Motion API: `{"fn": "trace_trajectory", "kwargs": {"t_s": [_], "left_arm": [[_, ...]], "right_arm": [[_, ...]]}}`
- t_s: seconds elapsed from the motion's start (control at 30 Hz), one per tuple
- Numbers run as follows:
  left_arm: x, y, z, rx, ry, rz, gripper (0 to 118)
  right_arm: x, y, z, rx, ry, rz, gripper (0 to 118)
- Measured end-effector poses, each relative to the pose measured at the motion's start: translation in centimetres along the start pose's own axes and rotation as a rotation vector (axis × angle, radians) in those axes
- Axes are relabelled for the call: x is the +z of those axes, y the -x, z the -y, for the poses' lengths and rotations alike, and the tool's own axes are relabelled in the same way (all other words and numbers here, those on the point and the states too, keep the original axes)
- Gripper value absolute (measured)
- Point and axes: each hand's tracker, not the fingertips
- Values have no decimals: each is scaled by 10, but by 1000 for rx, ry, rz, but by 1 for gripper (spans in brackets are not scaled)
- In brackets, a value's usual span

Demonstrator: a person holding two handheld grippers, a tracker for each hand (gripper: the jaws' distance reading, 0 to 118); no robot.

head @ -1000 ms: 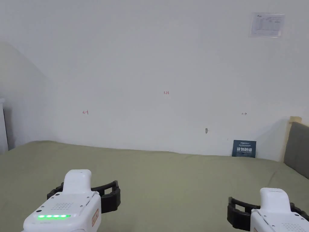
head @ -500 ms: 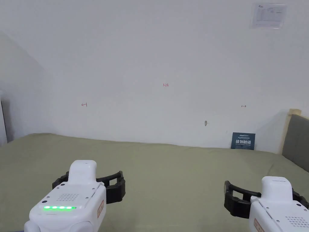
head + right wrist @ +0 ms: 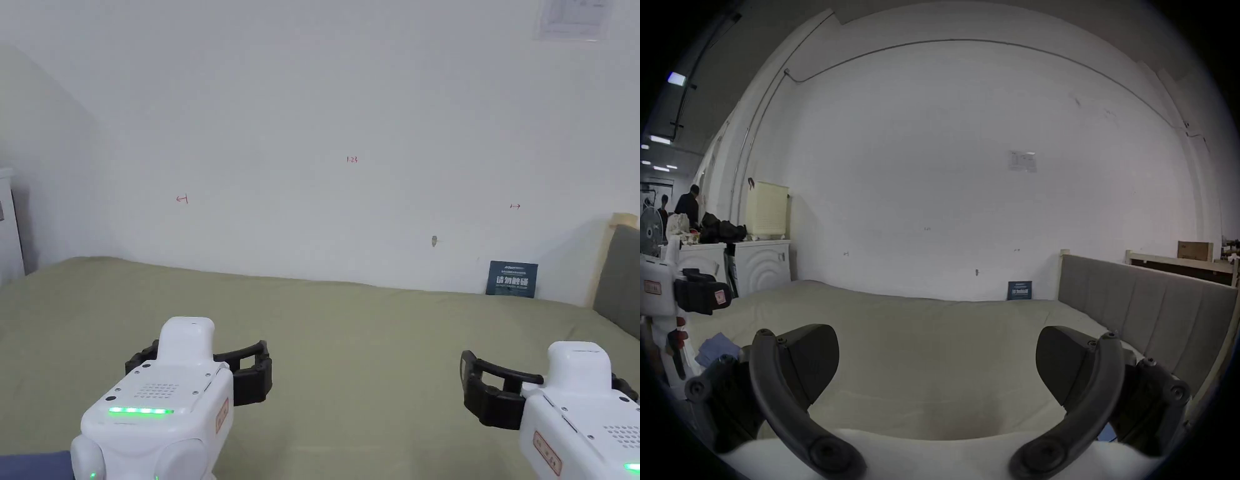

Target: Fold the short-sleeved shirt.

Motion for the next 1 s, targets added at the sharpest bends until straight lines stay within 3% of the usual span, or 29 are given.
{"fn": "trace_trajectory", "kwargs": {"t_s": [0.17, 0.37, 1.0], "left_arm": [[-3, 6, 6, 27, 3, 5, 111], [0, 3, 4, 3, 21, -19, 111], [-1, 7, -2, 12, 59, -14, 111]], "right_arm": [[2, 5, 14, 25, 25, 22, 118], [1, 0, 25, 1, 59, 37, 118], [11, 0, 7, 11, -3, 72, 118]]}}
